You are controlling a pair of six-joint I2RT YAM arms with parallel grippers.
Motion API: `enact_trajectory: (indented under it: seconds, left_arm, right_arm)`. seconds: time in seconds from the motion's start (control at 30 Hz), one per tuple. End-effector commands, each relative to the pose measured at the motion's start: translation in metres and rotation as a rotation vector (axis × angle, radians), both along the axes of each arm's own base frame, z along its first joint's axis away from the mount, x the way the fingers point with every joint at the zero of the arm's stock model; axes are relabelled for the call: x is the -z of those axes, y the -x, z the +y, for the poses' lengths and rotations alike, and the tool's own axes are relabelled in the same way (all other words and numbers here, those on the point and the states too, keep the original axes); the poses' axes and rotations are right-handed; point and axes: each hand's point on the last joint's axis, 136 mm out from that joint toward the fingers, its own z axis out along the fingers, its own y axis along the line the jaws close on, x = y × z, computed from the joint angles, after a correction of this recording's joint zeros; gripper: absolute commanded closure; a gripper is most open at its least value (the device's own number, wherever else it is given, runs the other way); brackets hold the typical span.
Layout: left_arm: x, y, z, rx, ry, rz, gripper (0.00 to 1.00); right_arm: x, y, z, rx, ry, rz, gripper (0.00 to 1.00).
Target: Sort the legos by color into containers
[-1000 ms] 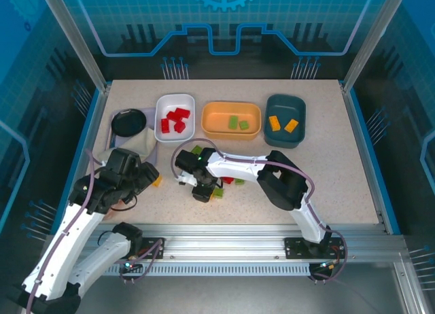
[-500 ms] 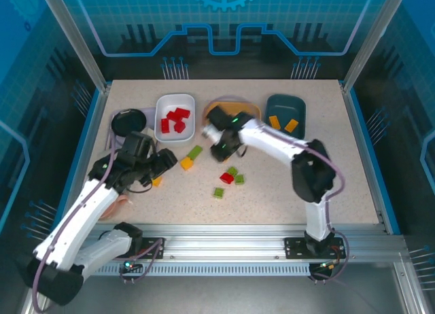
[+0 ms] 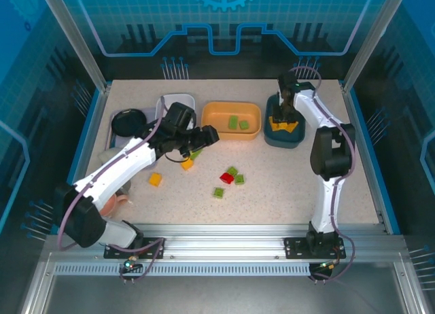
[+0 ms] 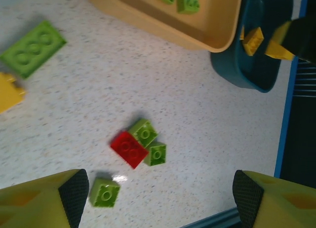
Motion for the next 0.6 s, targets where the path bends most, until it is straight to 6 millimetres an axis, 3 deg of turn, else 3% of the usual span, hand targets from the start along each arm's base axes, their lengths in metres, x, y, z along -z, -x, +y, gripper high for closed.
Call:
enact_trajectory:
  seconds: [0.0,0.17,0.27,0.47,0.57]
  left_arm:
    - [-0.011,-0.006,-0.016,0.050,0.019,-0.028,0.20]
    - [-0.009,-0.006,-0.015,0.036,0.008,-0.015,0.19]
    - [-0.008,-0.003,-0.010,0.023,-0.012,-0.008,0.20]
    - [-0.005,0.004,0.008,0.000,-0.093,-0.005,0.19]
    - [0.006,0.002,0.019,0.022,-0.182,0.031,0.19]
  right_arm:
    - [0.018,0.008,-0.006,0.053,0.025,0.090,0.63]
    - [0.033,0.013,-0.011,0.089,0.037,0.119,0.54]
    - [0.029,0.013,-0.009,0.084,0.034,0.109,0.46]
    - [-0.029,0.007,0.017,0.007,0.002,-0.043,0.40]
    - [-0.069,0.015,0.054,-0.084,-0.082,-0.174,0.41]
